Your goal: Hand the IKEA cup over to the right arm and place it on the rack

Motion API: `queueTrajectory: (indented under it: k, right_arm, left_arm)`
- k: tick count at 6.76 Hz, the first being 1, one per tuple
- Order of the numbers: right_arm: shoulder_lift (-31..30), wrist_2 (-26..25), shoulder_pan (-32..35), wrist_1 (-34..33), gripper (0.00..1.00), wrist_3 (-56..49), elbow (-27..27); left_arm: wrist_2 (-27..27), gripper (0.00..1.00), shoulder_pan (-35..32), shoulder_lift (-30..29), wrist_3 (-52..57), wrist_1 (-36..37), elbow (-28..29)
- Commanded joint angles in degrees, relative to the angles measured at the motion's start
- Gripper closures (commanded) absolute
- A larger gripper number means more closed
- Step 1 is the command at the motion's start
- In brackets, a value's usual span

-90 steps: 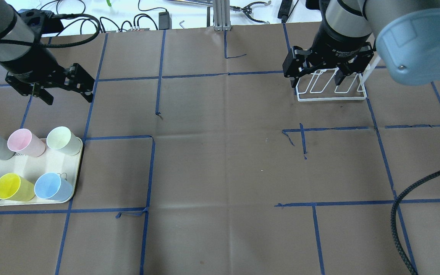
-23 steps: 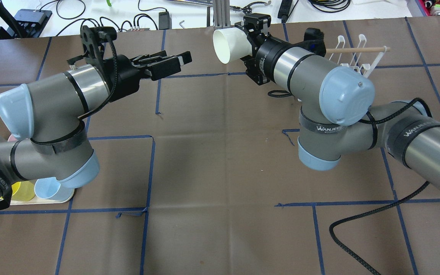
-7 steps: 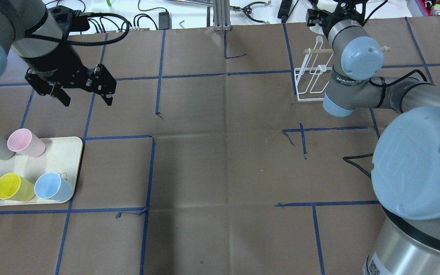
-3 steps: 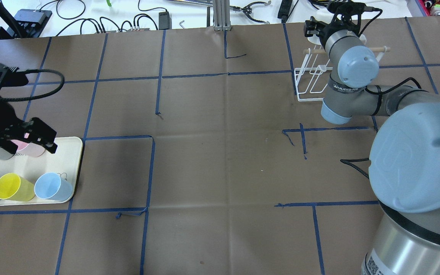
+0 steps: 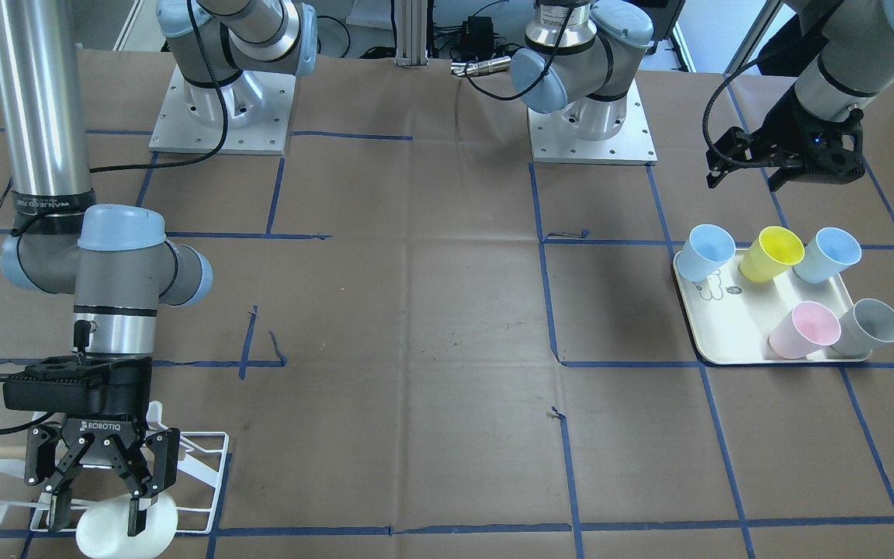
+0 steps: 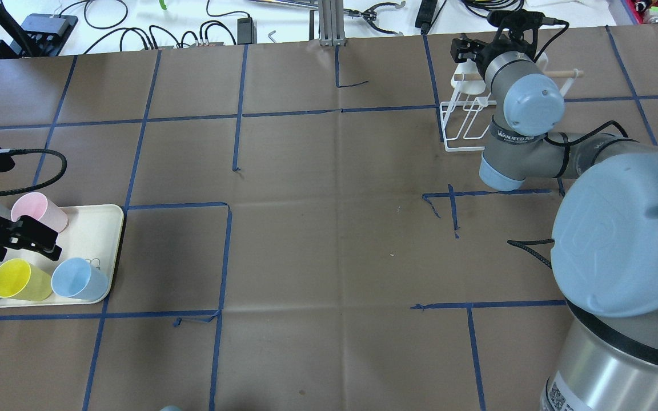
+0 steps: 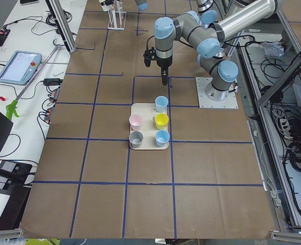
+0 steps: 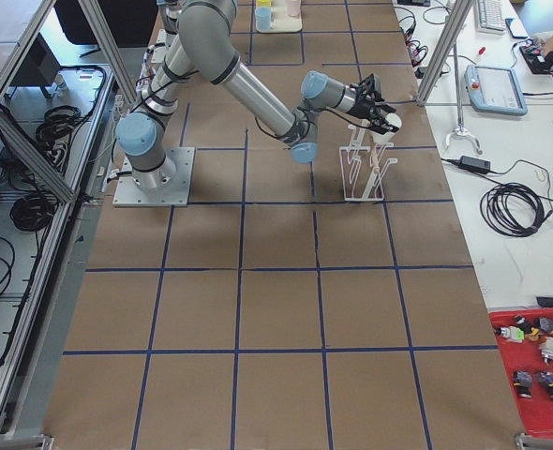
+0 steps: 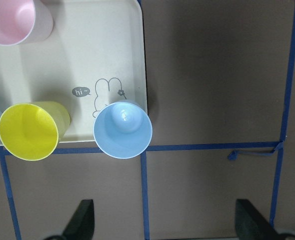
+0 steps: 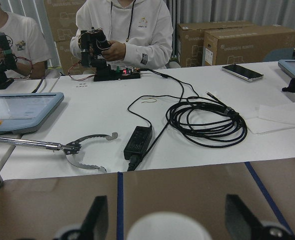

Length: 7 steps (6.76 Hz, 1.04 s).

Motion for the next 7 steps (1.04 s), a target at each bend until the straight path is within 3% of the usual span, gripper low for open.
queueTrajectory:
  k: [1,3,7]
  right_arm:
    - [-0.3,0.0,0.0,0.1,0.00,0.3,0.0]
    - [-1.6,0.1,0.1,-0.2,0.00,0.6,-0.4]
    - [-14.7,0.9,1.4,0.6,0.00,4.2,5.1]
  left_arm:
    - [-0.7,0.01,0.2,-2.7,-0.2,12.6,-8.0]
    - [-0.7,0.01,0.1,-5.3,-0.4,19.6,-12.4]
    - [0.1,0.04,0.2,-9.6,0.1,22.4,-14.4]
